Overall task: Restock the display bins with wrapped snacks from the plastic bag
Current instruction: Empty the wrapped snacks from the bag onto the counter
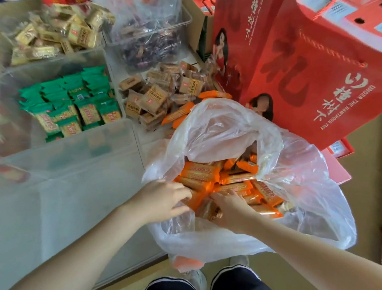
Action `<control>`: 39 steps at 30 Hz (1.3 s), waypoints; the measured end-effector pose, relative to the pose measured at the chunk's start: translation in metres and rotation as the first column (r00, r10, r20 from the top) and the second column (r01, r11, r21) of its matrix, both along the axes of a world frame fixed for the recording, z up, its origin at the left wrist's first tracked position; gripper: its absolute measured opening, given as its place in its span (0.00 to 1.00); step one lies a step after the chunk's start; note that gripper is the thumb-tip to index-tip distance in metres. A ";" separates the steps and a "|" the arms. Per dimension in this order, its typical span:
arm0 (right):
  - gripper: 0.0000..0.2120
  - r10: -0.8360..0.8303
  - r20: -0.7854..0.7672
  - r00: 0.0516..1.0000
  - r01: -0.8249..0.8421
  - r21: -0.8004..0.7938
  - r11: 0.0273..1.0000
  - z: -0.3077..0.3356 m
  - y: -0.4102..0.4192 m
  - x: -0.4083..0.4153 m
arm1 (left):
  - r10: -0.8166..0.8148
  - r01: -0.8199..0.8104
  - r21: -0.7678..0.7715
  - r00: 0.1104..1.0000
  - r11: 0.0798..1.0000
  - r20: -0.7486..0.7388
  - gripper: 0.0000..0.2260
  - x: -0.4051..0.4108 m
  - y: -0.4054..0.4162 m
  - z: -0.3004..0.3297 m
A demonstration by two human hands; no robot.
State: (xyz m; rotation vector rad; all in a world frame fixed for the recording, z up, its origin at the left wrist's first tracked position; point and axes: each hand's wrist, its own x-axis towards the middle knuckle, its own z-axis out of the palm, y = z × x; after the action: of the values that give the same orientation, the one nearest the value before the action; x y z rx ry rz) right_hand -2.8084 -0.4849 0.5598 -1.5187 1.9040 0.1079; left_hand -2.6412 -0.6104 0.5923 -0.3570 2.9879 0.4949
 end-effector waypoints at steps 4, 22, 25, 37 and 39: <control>0.16 -0.134 0.119 0.984 0.145 -0.088 0.985 0.016 -0.001 -0.007 | 0.090 -0.105 0.120 0.989 0.987 0.121 0.20 -0.005 -0.001 0.004; 0.13 -0.289 0.349 0.891 0.317 -0.024 0.948 0.036 0.000 -0.021 | 0.217 -0.224 0.117 0.974 0.968 0.068 0.24 0.005 -0.007 0.017; 0.17 -0.412 0.576 0.706 0.587 -0.150 0.795 0.073 -0.016 -0.033 | 0.406 -0.356 0.477 0.914 0.804 -0.003 0.32 -0.008 -0.002 0.025; 0.23 -0.078 0.184 0.980 0.108 -0.158 0.981 0.039 -0.061 -0.021 | 0.782 -0.577 0.527 0.461 0.623 -0.419 0.12 -0.029 -0.083 0.074; 0.30 0.053 0.037 0.998 -0.049 -0.101 0.994 0.021 -0.067 -0.012 | 0.778 -0.670 0.406 0.465 0.621 -0.422 0.15 -0.036 -0.109 0.062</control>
State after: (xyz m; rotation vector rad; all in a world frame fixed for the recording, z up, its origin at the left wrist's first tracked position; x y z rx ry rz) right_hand -2.8202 -0.5518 0.5812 -1.6251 1.8642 0.0048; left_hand -2.6775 -0.7192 0.6546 -1.8361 3.0926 1.1145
